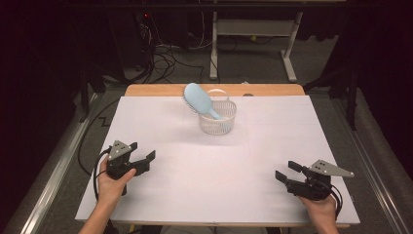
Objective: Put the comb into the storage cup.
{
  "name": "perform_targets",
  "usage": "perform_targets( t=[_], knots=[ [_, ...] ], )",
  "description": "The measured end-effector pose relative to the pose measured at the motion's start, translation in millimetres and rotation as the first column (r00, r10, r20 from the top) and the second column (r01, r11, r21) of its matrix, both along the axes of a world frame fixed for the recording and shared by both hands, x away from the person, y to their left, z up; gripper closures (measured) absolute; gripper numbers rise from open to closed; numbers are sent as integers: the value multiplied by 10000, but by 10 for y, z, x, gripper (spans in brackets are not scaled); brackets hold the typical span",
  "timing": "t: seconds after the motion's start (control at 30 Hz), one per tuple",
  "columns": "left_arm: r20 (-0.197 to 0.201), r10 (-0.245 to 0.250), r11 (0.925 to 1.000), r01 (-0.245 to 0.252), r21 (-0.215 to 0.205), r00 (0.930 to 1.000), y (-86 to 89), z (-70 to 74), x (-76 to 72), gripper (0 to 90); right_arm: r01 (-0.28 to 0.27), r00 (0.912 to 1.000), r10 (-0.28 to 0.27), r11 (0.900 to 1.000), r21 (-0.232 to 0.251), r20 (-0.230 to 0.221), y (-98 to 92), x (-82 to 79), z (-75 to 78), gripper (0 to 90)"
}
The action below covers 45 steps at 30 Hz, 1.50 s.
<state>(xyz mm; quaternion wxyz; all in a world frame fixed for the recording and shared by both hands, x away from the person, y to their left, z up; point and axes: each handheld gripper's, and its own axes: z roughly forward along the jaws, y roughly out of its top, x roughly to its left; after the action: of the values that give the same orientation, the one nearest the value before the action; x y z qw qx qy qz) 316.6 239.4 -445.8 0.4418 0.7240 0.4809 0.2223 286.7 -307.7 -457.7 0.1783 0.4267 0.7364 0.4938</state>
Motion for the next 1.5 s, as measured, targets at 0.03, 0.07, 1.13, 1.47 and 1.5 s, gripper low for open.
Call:
perform_targets(
  t=[0.03,0.07,1.13,1.47,1.5],
  knots=[
    [-11,13,10000,-13,4,10000,7,-7,-3,242,-5,10000,5,10000,-3,2,-1,-1,1,311],
    [-25,38,10000,-38,-3,10000,14,-13,-6,242,0,10000,0,10000,2,-1,0,-1,1,311],
    [-172,368,9993,-368,54,9992,75,-181,-71,242,3,10000,-3,10000,4,9,3,-4,3,311],
    [-175,408,9992,-407,48,9990,82,-228,-93,242,-4,10000,4,10000,-11,8,4,-5,2,311],
    [-186,410,9992,-409,53,9990,84,-233,-95,242,-2,10000,2,10000,-17,9,5,-5,2,311]
  ],
)
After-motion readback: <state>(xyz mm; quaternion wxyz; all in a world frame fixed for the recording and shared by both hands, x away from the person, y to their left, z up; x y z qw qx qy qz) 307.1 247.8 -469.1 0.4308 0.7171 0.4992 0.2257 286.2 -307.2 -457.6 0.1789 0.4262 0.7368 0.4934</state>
